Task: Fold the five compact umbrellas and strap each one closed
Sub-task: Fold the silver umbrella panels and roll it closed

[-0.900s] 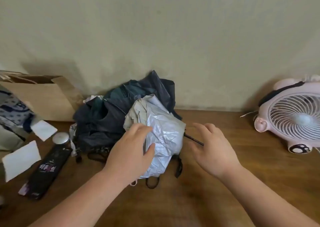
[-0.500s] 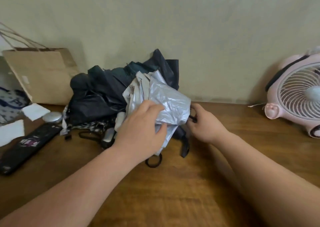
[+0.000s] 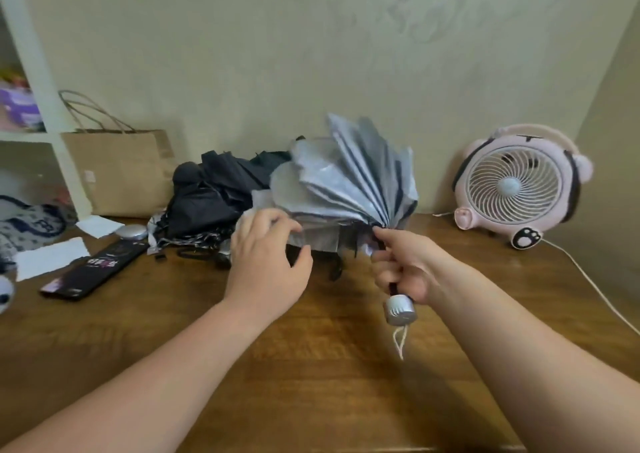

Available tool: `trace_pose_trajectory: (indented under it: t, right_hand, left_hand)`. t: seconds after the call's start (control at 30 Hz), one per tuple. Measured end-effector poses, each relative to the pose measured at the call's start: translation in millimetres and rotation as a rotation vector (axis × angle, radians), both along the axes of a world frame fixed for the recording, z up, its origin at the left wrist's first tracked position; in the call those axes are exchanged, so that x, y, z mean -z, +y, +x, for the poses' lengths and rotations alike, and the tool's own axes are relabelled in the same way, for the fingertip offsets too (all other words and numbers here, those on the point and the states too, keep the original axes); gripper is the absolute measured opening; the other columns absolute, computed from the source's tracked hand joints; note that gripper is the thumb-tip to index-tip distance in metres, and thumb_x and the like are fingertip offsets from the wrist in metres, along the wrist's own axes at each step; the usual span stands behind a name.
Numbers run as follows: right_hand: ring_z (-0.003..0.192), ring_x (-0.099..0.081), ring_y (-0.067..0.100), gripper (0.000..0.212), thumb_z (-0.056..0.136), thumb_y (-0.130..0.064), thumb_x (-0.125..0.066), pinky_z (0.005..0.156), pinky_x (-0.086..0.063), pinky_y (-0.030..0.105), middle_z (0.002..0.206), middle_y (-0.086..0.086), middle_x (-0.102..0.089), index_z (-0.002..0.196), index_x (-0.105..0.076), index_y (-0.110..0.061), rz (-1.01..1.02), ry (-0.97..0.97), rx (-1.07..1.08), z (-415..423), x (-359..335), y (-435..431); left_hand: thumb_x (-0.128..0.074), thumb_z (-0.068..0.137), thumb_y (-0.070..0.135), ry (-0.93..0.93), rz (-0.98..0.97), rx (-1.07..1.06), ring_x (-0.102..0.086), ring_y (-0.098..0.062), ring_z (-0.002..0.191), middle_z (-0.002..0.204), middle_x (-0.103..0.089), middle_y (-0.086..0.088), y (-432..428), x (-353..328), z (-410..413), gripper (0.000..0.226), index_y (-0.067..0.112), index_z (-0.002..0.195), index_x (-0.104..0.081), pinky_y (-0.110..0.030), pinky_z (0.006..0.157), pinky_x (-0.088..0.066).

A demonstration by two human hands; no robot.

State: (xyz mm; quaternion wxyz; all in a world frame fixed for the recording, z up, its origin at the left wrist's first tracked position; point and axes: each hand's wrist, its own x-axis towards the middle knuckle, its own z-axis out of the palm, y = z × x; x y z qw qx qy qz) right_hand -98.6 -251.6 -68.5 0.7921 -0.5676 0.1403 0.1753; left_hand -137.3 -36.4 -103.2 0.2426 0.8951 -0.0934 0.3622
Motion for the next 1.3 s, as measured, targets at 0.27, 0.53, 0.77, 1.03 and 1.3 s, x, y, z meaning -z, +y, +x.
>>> trace_pose_trajectory:
  t: [0.27,0.53,0.77,1.03,1.3]
  right_hand:
    - [0.034,-0.021,0.005,0.035,0.107,-0.039,-0.042,0.027,-0.013,0.015,0.053,-0.005,-0.025,0.093,-0.053,-0.008,0.184,0.163,-0.13,-2.5,11.3,0.6]
    - [0.04,-0.042,0.016,0.031,0.105,-0.034,-0.049,0.04,-0.034,0.026,0.053,0.002,-0.049,0.085,-0.056,-0.011,-0.599,-0.468,-0.173,5.8,29.7,40.4]
    - [0.082,-0.065,-0.001,0.015,0.09,-0.041,-0.066,0.076,-0.054,0.025,0.09,-0.016,-0.071,0.101,-0.066,-0.031,-1.046,-0.89,-0.135,-12.8,-24.5,23.0]
    - [0.044,-0.055,0.008,0.01,0.096,-0.018,-0.06,0.046,-0.043,0.023,0.063,-0.001,-0.063,0.105,-0.065,-0.02,-0.998,-0.752,-0.104,9.2,-20.2,-12.3]
    - [0.097,-0.066,0.025,0.015,0.096,-0.033,-0.056,0.08,-0.053,0.038,0.103,0.0,-0.07,0.107,-0.061,-0.024,-1.491,-0.63,-0.269,35.7,45.9,-56.0]
  left_hand:
    - [-0.059,0.099,0.044,0.632,-0.614,0.292,-0.072,-0.013,0.085,0.09,-0.075,0.006,-34.3,-4.5,14.5,0.025,0.024,0.094,-0.074,-0.042,0.081,-0.063]
    - [-0.074,0.094,0.033,0.726,-1.156,0.376,-0.073,-0.031,0.083,0.09,-0.074,-0.016,-54.4,1.2,65.0,0.034,0.001,0.101,-0.066,-0.047,0.078,-0.06]
    - [-0.067,0.093,0.021,0.689,-1.305,0.66,-0.073,-0.028,0.08,0.094,-0.076,-0.015,-56.6,-54.5,68.4,0.021,0.003,0.103,-0.073,-0.044,0.083,-0.057]
    - [-0.044,0.107,0.028,0.894,-1.291,0.658,-0.071,-0.017,0.072,0.098,-0.076,-0.007,-69.7,-36.5,61.8,0.028,0.013,0.109,-0.068,-0.031,0.065,-0.057]
    - [-0.071,0.096,0.033,1.213,-0.383,0.733,-0.074,-0.021,0.089,0.102,-0.078,-0.006,-26.4,-16.1,-27.7,0.026,0.014,0.114,-0.07,-0.034,0.083,-0.057]
